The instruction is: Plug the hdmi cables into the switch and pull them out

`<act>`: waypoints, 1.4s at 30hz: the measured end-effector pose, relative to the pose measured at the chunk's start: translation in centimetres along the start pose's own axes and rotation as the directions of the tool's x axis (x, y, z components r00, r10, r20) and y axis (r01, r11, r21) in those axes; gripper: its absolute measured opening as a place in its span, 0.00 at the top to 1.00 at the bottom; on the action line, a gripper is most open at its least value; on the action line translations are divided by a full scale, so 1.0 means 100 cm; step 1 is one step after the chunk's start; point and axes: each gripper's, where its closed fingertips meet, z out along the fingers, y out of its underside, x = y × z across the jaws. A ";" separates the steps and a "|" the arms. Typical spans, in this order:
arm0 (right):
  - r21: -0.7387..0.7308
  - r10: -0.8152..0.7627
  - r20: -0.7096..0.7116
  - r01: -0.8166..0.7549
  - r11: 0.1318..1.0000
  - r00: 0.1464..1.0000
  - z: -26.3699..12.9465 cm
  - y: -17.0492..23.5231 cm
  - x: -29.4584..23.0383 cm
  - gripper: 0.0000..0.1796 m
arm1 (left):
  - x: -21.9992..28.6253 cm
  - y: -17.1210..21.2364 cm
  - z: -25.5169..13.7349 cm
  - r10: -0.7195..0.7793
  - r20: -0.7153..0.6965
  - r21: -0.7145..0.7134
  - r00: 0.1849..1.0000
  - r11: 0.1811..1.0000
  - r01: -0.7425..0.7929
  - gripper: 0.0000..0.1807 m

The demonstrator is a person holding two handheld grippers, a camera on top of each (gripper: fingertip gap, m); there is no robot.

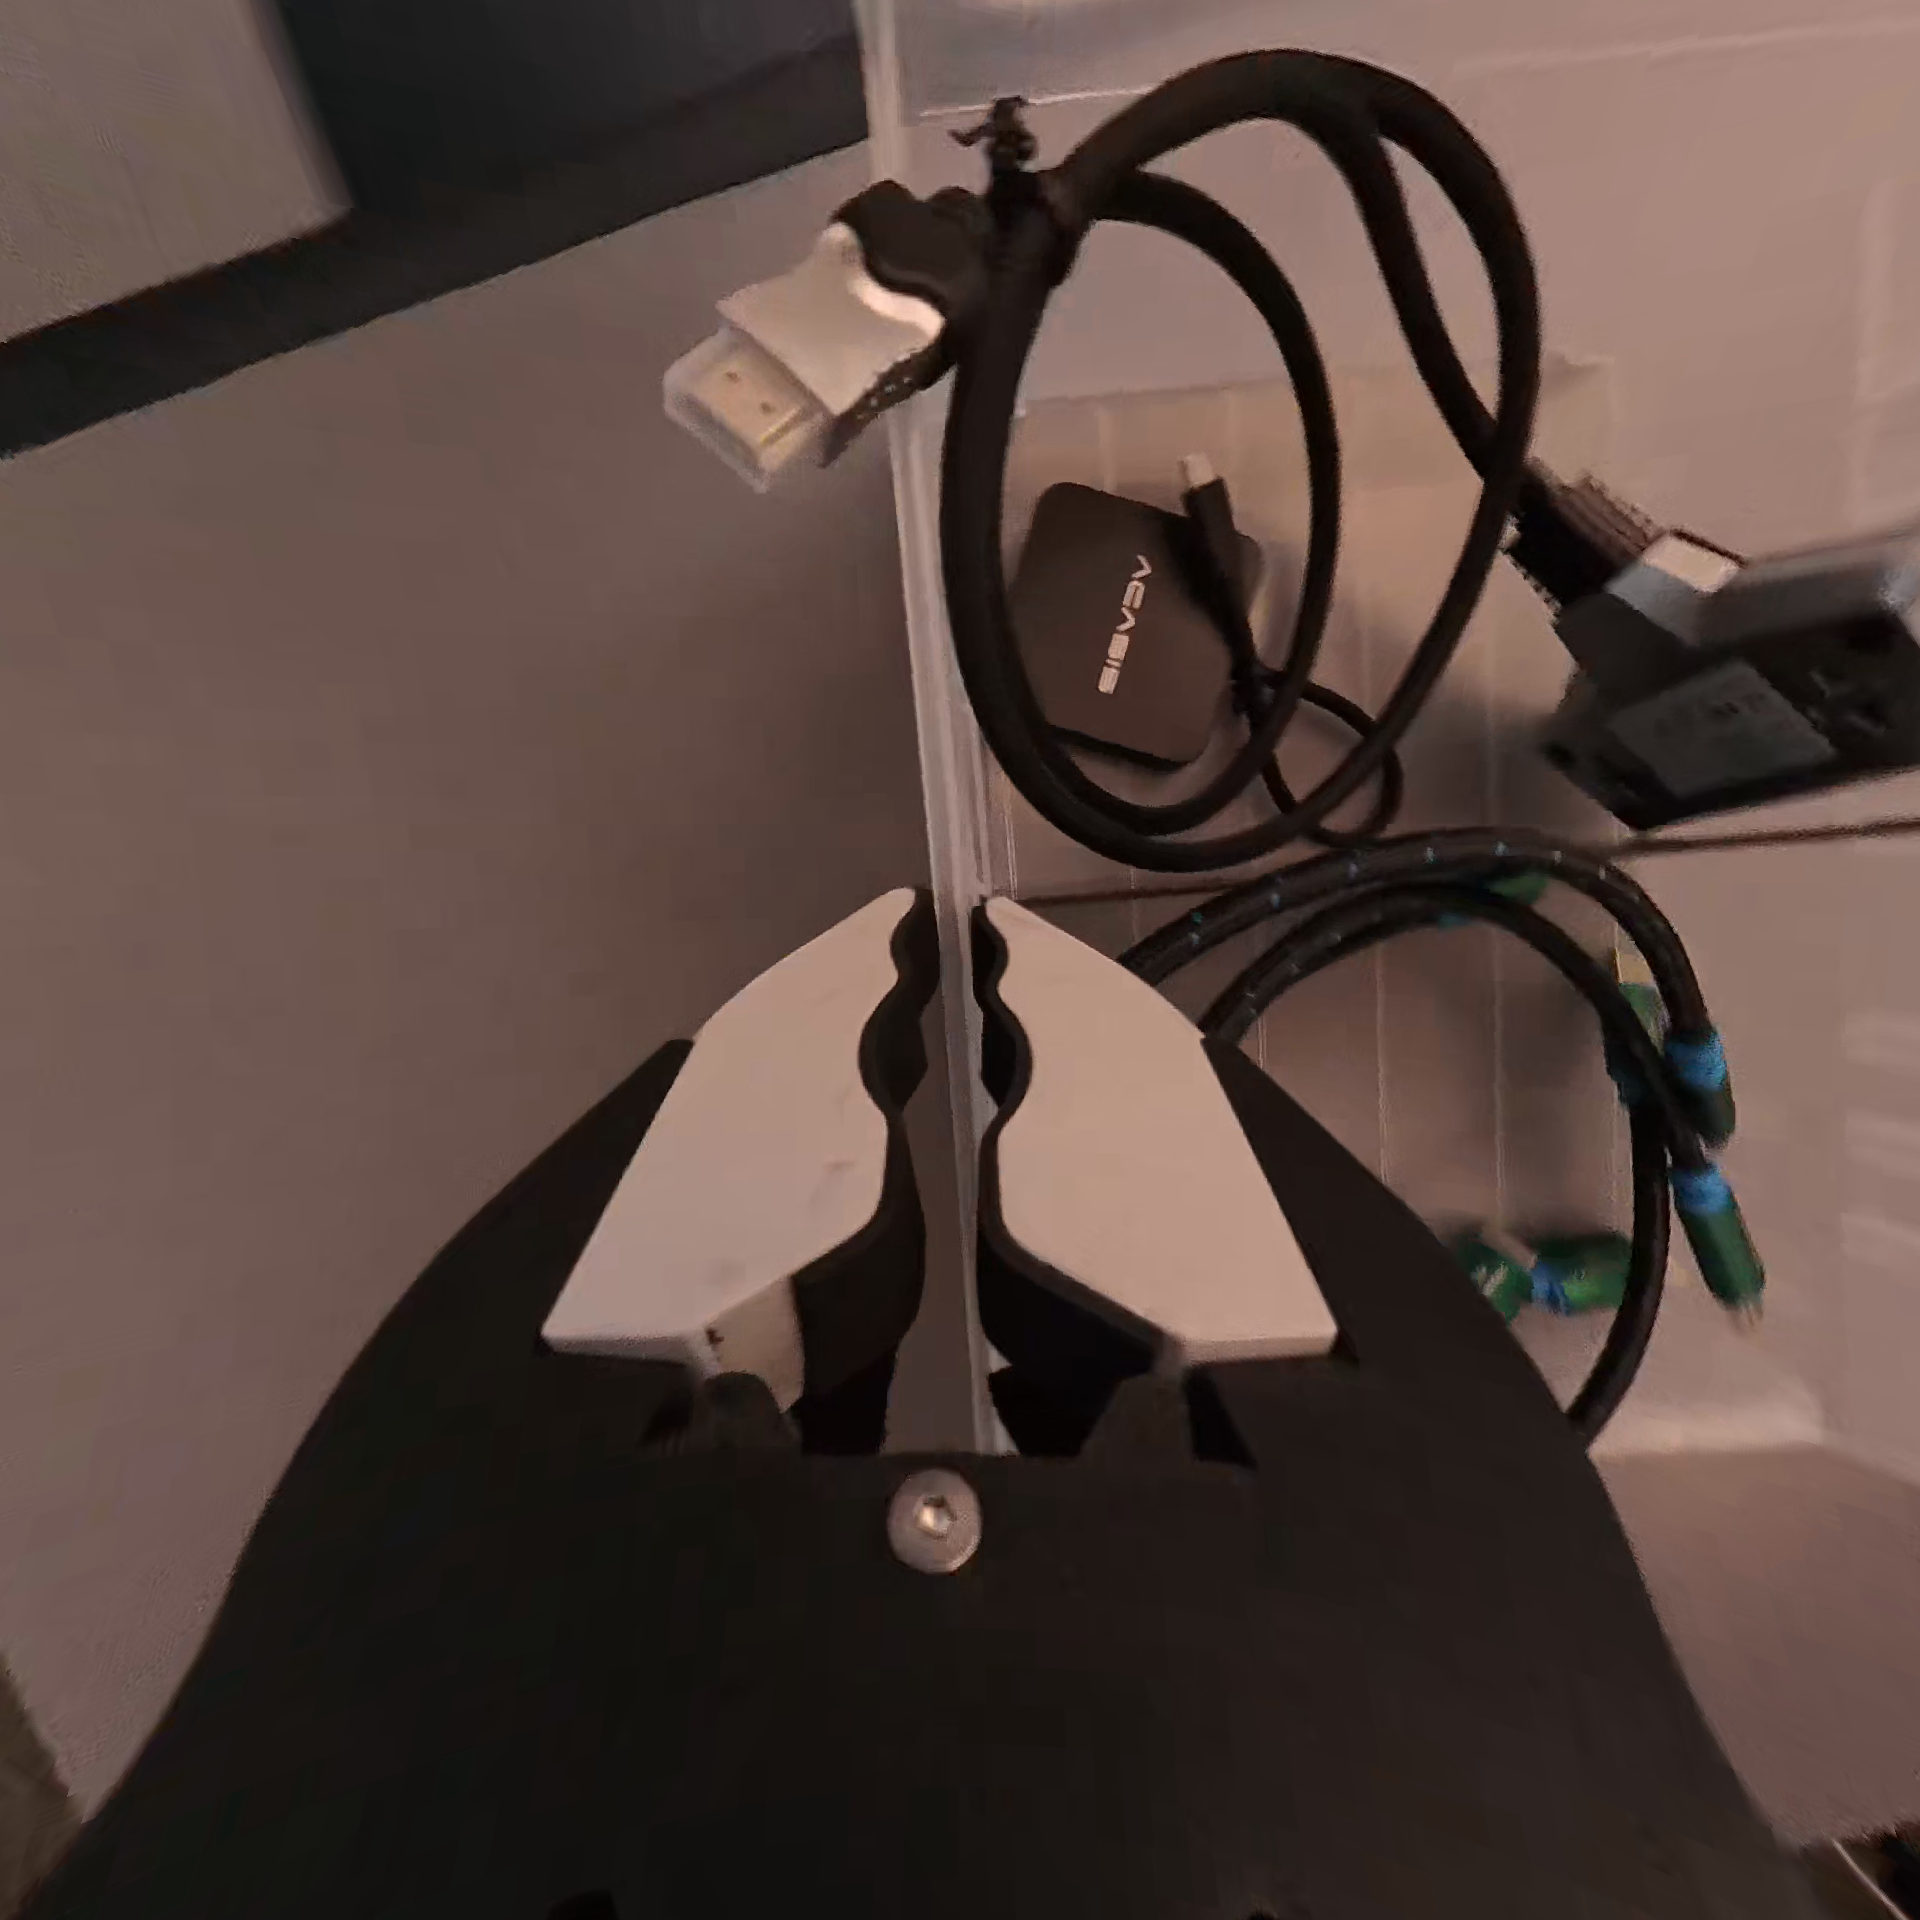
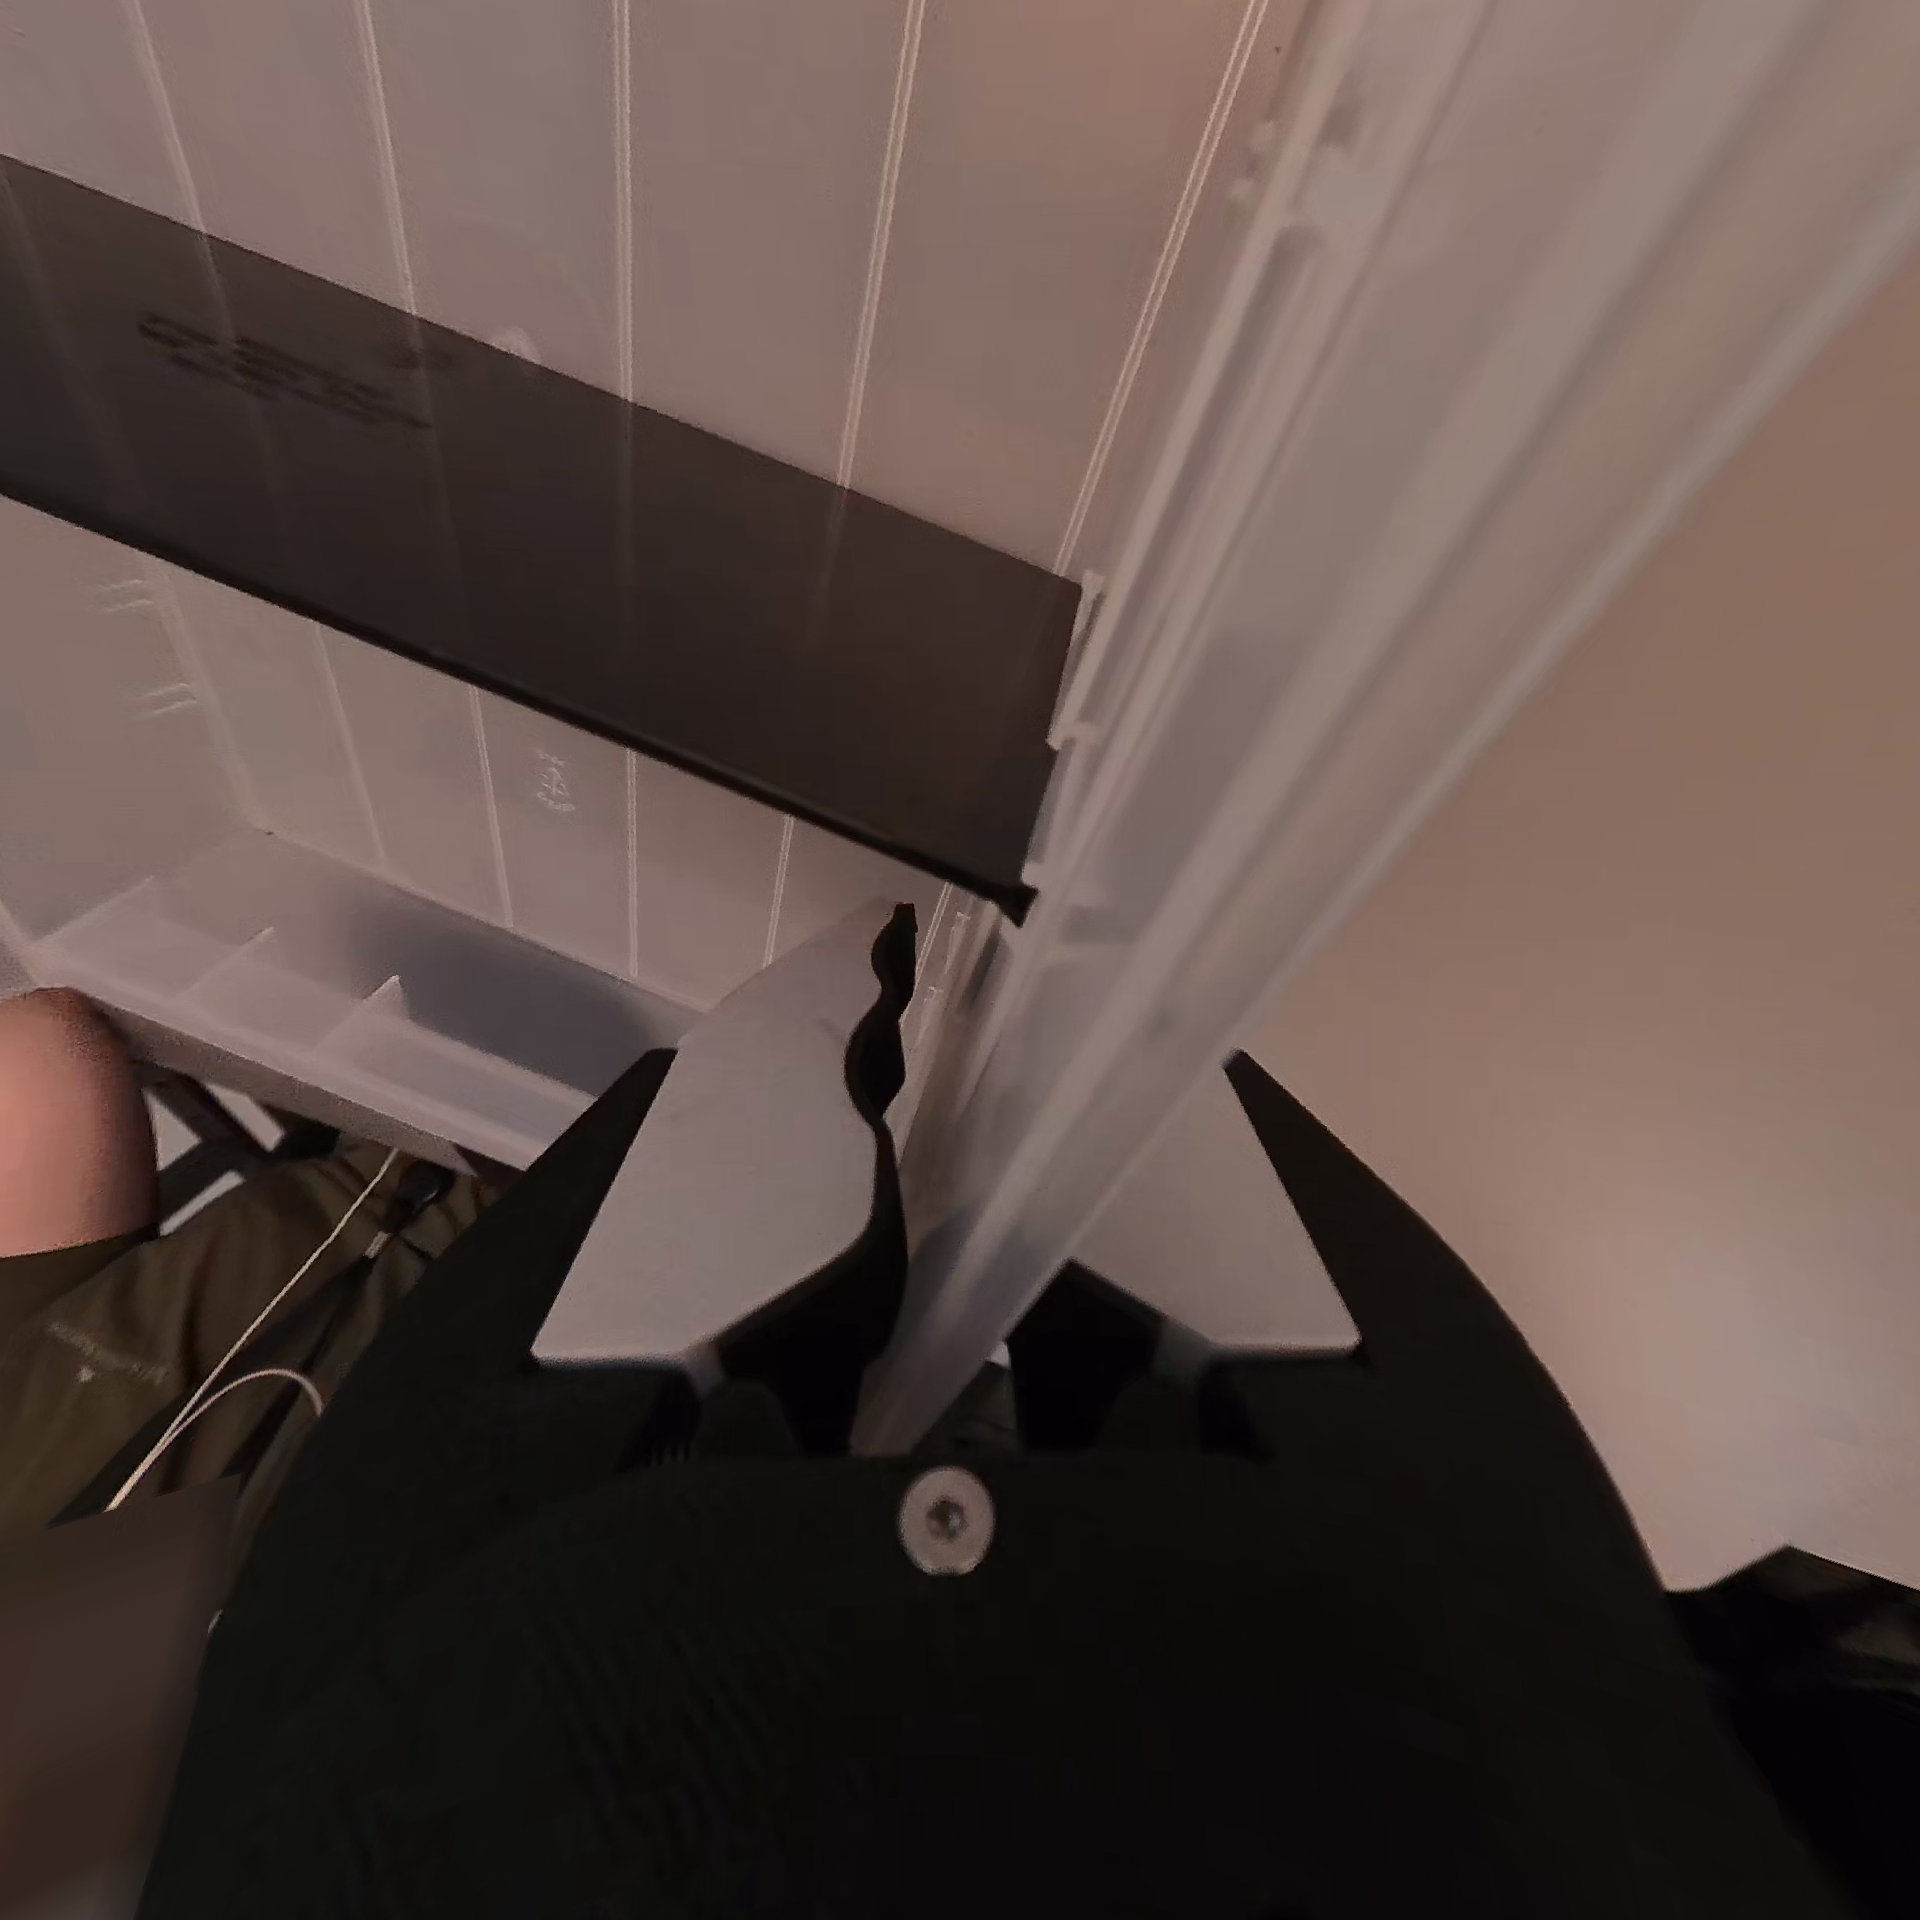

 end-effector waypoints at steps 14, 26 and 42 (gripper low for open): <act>-0.098 -0.212 -0.161 0.198 0.975 0.964 0.016 -0.025 -0.035 0.95 | -0.124 0.049 -0.029 -0.487 -0.038 0.250 0.872 0.841 0.480 0.98; -0.111 -0.187 -0.207 0.167 0.980 0.960 0.016 -0.030 -0.038 0.98 | -0.128 0.044 -0.027 -0.507 -0.060 0.274 0.860 0.820 0.503 0.98; -0.114 -0.169 -0.206 0.148 0.982 0.964 0.015 -0.031 -0.037 0.97 | -0.138 0.040 -0.027 -0.543 -0.093 0.303 0.835 0.783 0.543 0.98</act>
